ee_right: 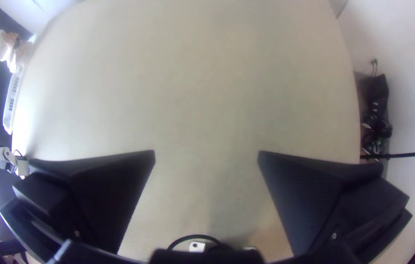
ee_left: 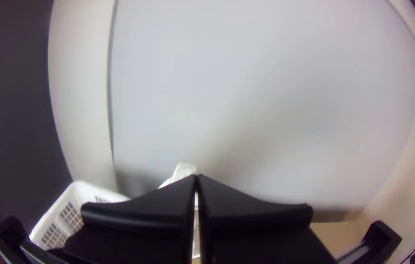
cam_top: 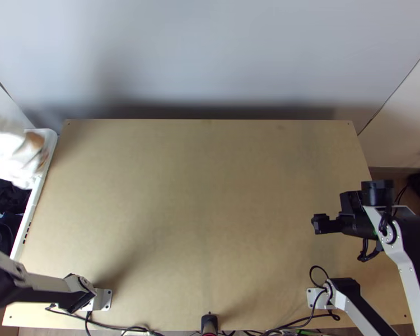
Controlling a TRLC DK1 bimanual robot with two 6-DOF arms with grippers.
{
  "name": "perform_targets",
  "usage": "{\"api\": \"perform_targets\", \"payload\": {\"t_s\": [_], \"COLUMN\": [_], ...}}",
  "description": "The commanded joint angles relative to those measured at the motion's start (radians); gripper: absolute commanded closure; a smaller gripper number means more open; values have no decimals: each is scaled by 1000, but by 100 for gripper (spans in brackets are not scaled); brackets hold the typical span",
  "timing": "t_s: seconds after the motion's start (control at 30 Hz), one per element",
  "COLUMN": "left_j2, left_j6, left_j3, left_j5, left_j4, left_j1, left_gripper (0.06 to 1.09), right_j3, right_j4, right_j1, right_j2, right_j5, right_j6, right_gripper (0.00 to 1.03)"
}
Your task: Fold the t-shirt
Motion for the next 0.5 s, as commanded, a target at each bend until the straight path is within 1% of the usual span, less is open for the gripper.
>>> {"api": "perform_targets", "payload": {"t_s": [0.0, 0.17, 0.23, 0.37, 0.47], "left_j2": [-164, -162, -170, -179, -181], "left_j6": [-63, -150, -189, -252, -273], "left_j3": [80, 240, 277, 315, 314], "left_j5": [20, 4, -11, -23, -23], "left_j4": [59, -34, -43, -57, -81], "left_j1": [-207, -393, -472, -621, -735], "left_gripper": [105, 105, 105, 105, 105], "right_j3": [-32, -44, -53, -76, -93], "right_j4": [6, -3, -4, -6, -6], "right_j1": [3, 3, 3, 0, 0], "right_j2": [-84, -138, -152, -176, -191], "right_j5": [-3, -3, -3, -5, -3], "right_j6": [0, 0, 0, 1, 1], "right_gripper": [5, 5, 5, 5, 5]}}
